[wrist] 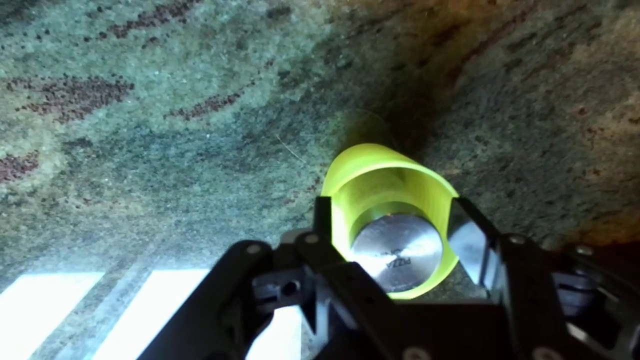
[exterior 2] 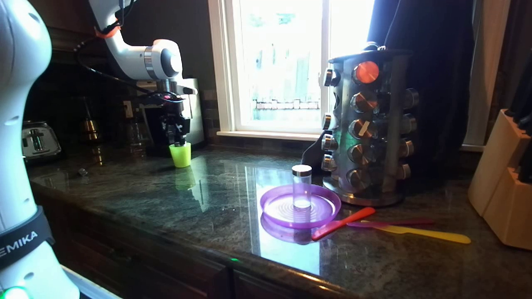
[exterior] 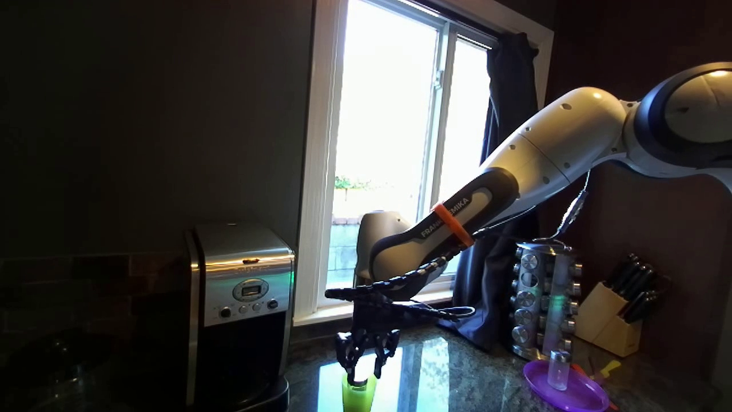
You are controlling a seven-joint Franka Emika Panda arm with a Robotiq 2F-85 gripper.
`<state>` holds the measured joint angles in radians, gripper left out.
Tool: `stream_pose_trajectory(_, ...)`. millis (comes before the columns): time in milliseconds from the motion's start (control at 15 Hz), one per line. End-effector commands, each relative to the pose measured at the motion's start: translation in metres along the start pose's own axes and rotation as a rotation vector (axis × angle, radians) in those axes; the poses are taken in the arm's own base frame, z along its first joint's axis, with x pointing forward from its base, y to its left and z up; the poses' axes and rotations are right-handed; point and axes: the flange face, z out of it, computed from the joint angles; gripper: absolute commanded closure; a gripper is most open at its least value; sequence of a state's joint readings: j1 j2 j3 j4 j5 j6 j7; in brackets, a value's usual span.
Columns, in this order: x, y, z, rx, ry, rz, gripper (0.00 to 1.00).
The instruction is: Take the spice bottle out of the green cup
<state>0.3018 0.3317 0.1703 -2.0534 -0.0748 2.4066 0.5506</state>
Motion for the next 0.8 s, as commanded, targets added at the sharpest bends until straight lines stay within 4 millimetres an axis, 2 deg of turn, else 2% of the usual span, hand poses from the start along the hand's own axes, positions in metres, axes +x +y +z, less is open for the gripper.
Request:
stream_pose_trajectory(0,-0.002,0.000,0.002,-0.021,0.032,-0.022,0.24)
stream_pose_trajectory(67,-0.001,-0.001,0.002,-0.025,0.039,-0.028,0.22)
stream_pose_trajectory(200,0.000,-0.001,0.003,-0.027,0.048,-0.036,0.27)
stream_pose_trajectory(467,0.005,-0.002,0.003,-0.015,0.080,-0.043,0.29)
stream_pose_trajectory(733,0.009,-0.004,0.004,0.023,0.107,-0.045,0.25)
